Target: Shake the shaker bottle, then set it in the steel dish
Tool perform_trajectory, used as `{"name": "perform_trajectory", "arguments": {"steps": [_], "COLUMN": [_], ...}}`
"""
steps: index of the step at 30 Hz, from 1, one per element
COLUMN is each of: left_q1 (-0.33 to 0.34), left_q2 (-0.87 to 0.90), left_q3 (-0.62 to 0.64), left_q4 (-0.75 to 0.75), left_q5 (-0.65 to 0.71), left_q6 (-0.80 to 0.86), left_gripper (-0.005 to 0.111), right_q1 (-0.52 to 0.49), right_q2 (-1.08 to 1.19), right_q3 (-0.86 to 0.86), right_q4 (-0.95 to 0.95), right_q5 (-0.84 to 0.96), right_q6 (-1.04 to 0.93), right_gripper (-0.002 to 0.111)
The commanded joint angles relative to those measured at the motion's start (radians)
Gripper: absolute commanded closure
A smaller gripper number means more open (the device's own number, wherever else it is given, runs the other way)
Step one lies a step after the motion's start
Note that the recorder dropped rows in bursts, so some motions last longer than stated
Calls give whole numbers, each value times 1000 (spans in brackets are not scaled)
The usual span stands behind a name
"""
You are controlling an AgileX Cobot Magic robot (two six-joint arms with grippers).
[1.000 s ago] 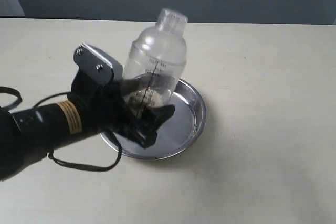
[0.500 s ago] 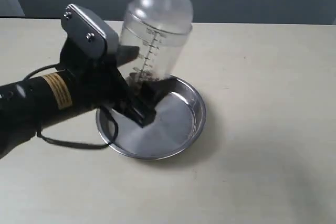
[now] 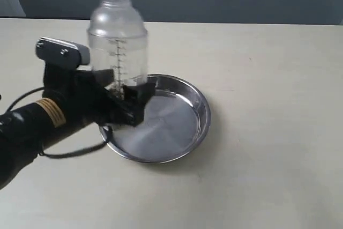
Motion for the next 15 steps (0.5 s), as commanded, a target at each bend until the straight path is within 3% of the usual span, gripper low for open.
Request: {"name": "perform_trajectory", "arguments": {"steps": [1,2,3,4,5,6,7,8,9,10,11,12,15], "left_q1": [-16,-19,-28,-28,-28,-28,-28,-28,-28,-28,-28,-28,-28], "left_q2": [-5,2,-4,-18,-20,-13,1,8,8,-1,-9,-12,10], "left_q3": [0,0,0,0,2,1,1,1,1,1,1,1,1], "left_q4": [63,-148,41,413,377,215,-62,-129,-42,246,422,455,-97], "left_q5": [-48,-73,-77,-90,-94,-77,-81,-88,-84,-82,-86,-89,-64], "left_q6": [-8,-17,-17,-15,-20,-10,8,6,6,6,6,0,14], "left_gripper": [106,106,106,106,106,106,106,106,106,106,106,106,106], "right_q1": [4,4,4,4,4,4,4,4,4,4,4,4,4], "right_q2": [-4,-4,-4,-4,-4,-4,-4,-4,-4,-4,-4,-4,-4], "right_q3": [2,2,2,2,2,2,2,2,2,2,2,2,2], "right_q4": [-3,-3,-3,-3,-3,-3,-3,-3,-3,-3,-3,-3,-3], "right_q5": [-12,-12,-12,-12,-12,-12,-12,-12,-12,-12,-12,-12,-12], "right_q6": [1,1,1,1,1,1,1,1,1,1,1,1,1], "right_gripper": [109,109,109,109,109,109,109,109,109,109,109,109,109]}}
